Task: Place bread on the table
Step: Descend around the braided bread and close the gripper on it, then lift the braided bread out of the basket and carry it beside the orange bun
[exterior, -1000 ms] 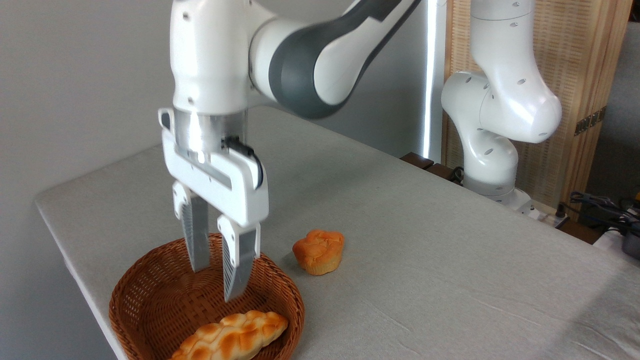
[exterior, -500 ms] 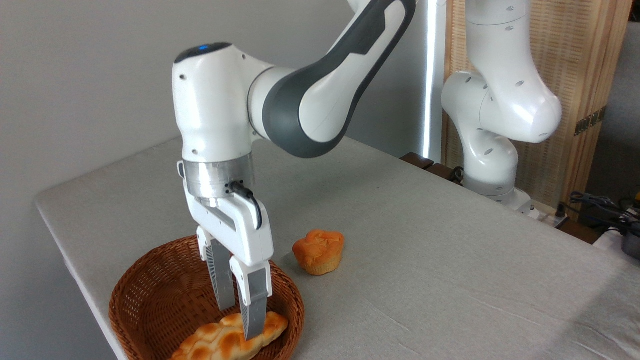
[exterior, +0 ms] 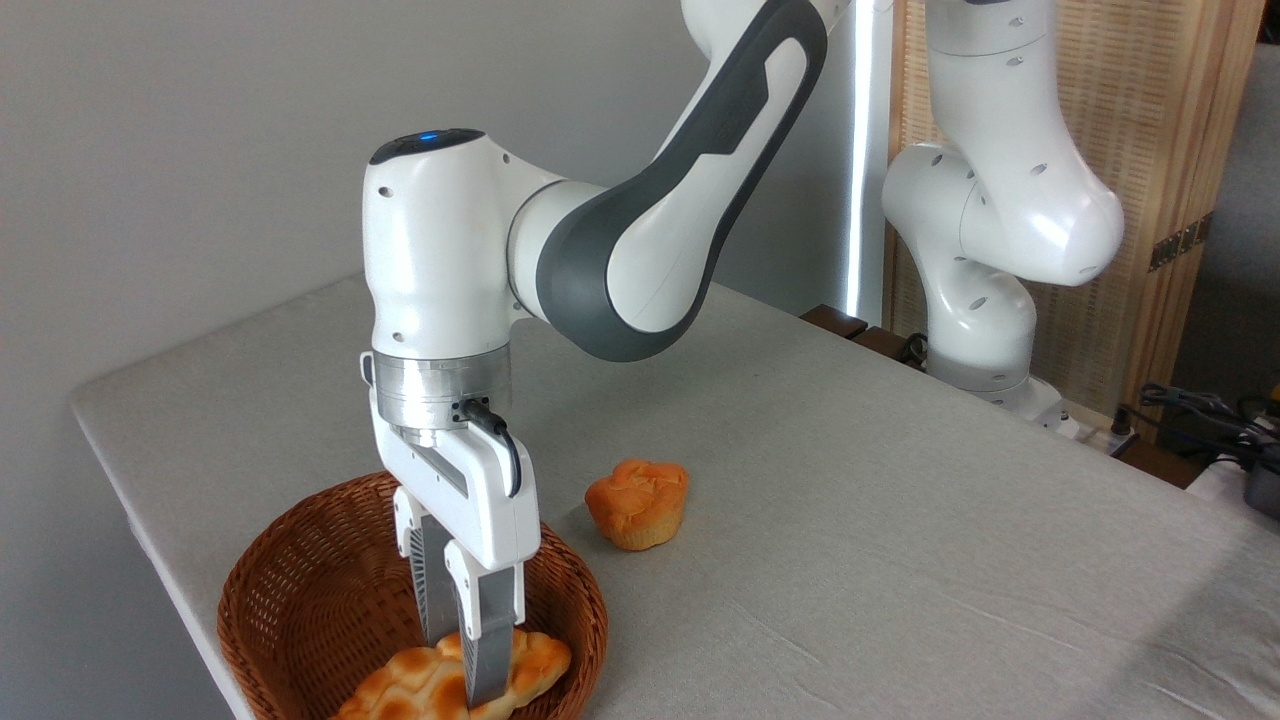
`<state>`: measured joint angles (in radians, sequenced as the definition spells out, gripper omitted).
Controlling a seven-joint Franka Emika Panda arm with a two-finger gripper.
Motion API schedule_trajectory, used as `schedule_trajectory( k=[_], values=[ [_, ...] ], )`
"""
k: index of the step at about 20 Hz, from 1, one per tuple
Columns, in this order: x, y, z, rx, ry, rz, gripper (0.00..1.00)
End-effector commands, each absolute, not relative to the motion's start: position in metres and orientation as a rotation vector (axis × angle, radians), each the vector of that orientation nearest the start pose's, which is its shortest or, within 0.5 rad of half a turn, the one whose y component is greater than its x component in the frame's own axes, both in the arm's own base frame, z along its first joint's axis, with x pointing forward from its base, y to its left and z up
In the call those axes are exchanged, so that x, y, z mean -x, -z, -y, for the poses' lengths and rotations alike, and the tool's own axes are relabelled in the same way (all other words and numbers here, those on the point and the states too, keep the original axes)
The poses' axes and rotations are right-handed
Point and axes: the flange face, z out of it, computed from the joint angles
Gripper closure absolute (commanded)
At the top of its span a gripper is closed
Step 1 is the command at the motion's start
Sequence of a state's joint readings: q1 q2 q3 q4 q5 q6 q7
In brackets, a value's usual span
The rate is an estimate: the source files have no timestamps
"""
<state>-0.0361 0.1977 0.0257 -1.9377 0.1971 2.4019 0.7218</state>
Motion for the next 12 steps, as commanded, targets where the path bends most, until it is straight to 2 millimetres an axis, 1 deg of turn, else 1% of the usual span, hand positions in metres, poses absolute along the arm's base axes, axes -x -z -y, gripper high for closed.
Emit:
schedule_trajectory(
  k=[1, 2, 4, 5, 6, 7, 8, 9, 10, 11, 12],
  values=[
    [-0.624, -0.412, 0.005, 2.595, 0.311, -1.229, 0.77],
    [-0.624, -0.413, 0.005, 2.594, 0.311, -1.231, 0.78],
    [-0.624, -0.415, 0.005, 2.593, 0.310, -1.231, 0.89],
    [-0.623, -0.417, 0.005, 2.597, 0.307, -1.227, 0.91],
    [-0.622, -0.426, 0.005, 2.602, 0.327, -1.215, 0.92],
    [-0.619, -0.436, 0.004, 2.611, 0.341, -1.198, 0.89],
    [-0.616, -0.455, 0.005, 2.619, 0.363, -1.183, 0.76],
    [-0.611, -0.481, 0.005, 2.628, 0.407, -1.159, 0.75],
    [-0.607, -0.501, 0.004, 2.638, 0.449, -1.137, 0.76],
    [-0.601, -0.516, 0.003, 2.652, 0.473, -1.120, 0.77],
    [-0.595, -0.526, 0.002, 2.666, 0.470, -1.110, 0.79]
  ],
)
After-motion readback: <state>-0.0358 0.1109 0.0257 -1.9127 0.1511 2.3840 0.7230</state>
